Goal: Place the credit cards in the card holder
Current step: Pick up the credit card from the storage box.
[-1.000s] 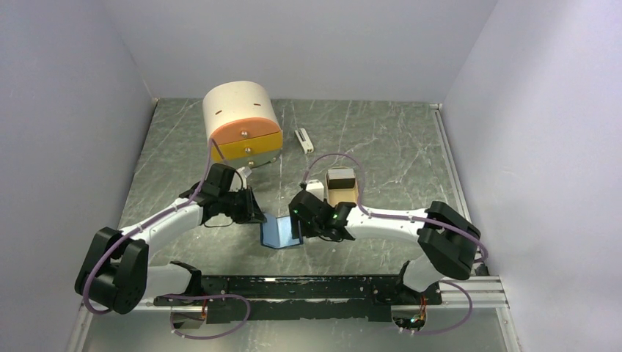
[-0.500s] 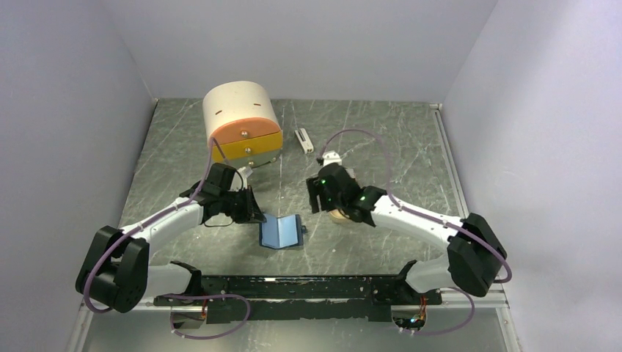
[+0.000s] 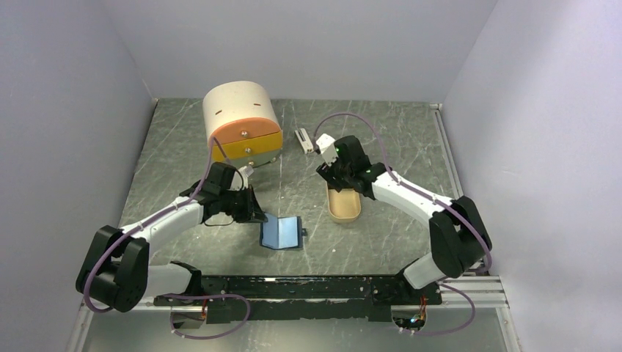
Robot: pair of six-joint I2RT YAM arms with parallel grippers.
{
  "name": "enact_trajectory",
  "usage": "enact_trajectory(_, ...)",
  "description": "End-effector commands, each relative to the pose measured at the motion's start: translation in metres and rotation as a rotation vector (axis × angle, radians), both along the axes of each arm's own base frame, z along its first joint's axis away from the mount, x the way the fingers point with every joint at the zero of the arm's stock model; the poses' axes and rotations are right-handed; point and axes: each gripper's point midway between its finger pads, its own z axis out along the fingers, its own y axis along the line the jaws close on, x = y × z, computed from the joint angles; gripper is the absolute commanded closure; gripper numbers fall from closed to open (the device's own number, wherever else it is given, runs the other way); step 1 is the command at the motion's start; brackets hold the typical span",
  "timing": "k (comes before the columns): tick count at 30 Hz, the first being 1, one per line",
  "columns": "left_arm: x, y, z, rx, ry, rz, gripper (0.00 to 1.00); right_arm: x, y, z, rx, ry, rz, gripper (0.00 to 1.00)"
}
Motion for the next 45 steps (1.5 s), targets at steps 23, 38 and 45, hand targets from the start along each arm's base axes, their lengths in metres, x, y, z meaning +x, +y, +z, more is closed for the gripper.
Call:
enact_trajectory(23, -0.002, -0.007, 0.010, -0.058, -0.023, -0.006, 0.91, 0.044, -0.015, -0.031, -0.333, -0.198, 0.257, 0.44)
enact_trajectory(38, -0.005, -0.006, 0.010, -0.062, -0.021, 0.001, 0.91, 0.041, -0.013, -0.016, -0.302, -0.193, 0.249, 0.67)
enact_trajectory(45, -0.005, -0.004, 0.007, -0.052, -0.010, 0.018, 0.91, 0.039, -0.012, -0.009, -0.292, -0.189, 0.253, 0.88)
